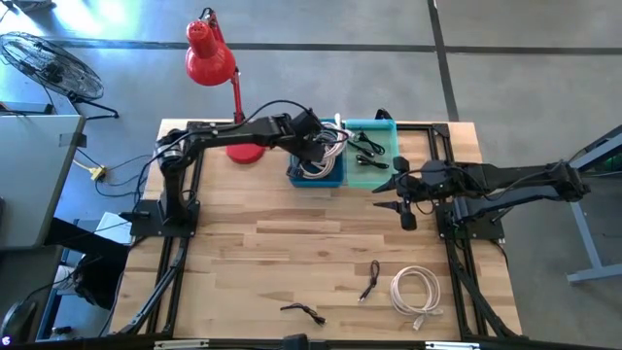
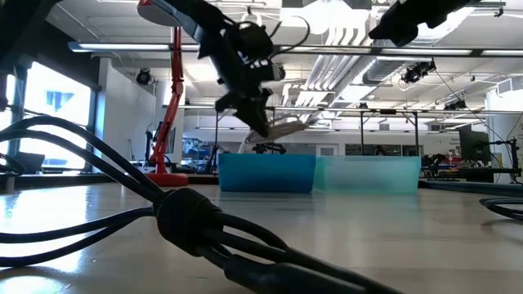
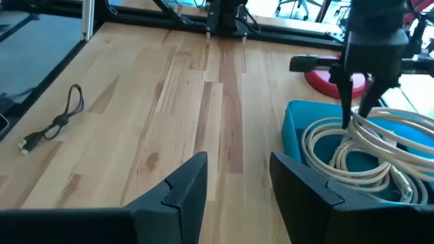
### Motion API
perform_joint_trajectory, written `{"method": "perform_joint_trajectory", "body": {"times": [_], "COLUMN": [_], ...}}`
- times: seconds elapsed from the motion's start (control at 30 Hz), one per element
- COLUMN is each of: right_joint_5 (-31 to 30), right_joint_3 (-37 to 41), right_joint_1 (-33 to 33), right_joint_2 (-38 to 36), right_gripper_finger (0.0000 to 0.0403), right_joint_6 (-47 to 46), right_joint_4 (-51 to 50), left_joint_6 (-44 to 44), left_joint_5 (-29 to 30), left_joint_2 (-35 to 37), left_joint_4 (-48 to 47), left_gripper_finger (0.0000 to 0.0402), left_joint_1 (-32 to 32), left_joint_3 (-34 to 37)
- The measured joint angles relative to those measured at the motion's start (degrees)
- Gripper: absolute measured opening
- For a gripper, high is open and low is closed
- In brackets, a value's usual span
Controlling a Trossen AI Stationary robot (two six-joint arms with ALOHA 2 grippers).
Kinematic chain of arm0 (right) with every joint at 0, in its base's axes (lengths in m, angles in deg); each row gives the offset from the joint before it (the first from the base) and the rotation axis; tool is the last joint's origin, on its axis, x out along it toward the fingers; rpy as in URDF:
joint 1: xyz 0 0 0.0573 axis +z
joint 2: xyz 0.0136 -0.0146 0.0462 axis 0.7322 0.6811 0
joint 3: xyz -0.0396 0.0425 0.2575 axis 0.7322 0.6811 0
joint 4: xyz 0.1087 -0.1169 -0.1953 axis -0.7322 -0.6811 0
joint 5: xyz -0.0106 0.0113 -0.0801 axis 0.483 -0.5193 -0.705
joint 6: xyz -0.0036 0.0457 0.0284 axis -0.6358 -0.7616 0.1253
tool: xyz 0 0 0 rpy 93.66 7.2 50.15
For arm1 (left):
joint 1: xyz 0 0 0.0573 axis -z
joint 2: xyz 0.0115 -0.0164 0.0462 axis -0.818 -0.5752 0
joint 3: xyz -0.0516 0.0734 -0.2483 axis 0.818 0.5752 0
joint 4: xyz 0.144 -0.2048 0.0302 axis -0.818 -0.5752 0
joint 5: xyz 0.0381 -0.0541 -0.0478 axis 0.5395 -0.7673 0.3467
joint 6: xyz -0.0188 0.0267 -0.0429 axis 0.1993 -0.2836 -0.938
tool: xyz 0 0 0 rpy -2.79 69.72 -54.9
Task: Pick & Place USB Port
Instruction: Put the white charger cable into the blue bin
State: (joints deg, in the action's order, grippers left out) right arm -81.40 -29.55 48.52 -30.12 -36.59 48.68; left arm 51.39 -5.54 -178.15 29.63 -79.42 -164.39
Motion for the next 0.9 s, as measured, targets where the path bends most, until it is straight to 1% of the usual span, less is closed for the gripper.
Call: {"method": "perform_joint_trajectory", "body": {"times": [0.1, 0.23, 0.47, 0.57, 0.83, 0.9], "right_joint_5": [-0.2, -2.5, -6.7, -6.9, -6.4, -5.5], "right_joint_3": [0.8, 2.5, 3.9, 3.9, 3.9, 3.9], "right_joint_1": [0.0, 0.0, 0.0, 0.0, 0.0, 0.0], "right_joint_2": [0.0, 0.0, 0.0, 0.0, 0.0, 0.0], "right_gripper_finger": [0.0153, 0.0154, 0.0154, 0.0154, 0.0154, 0.0154], "right_joint_6": [0.0, 0.0, 0.3, 0.3, 0.3, 0.0], "right_joint_4": [0.0, 0.0, -0.2, 0.5, 0.9, 0.9], "left_joint_6": [-0.1, -1.1, -0.9, -0.6, -0.4, -0.4], "left_joint_5": [0.2, 0.5, 0.8, 1.2, 0.3, 0.1], "left_joint_2": [-1.8, -3.5, -4.5, -4.5, -4.7, -5.1], "left_joint_4": [-0.7, -1.7, -3.5, -2.6, -6.5, -6.3], "left_gripper_finger": [0.0030, 0.0030, 0.0030, 0.0030, 0.0031, 0.0049], "left_joint_1": [-0.8, -1.1, -1.4, -1.4, -2.3, -2.6], "left_joint_3": [0.0, 0.0, 0.1, 0.0, 0.0, 0.1]}}
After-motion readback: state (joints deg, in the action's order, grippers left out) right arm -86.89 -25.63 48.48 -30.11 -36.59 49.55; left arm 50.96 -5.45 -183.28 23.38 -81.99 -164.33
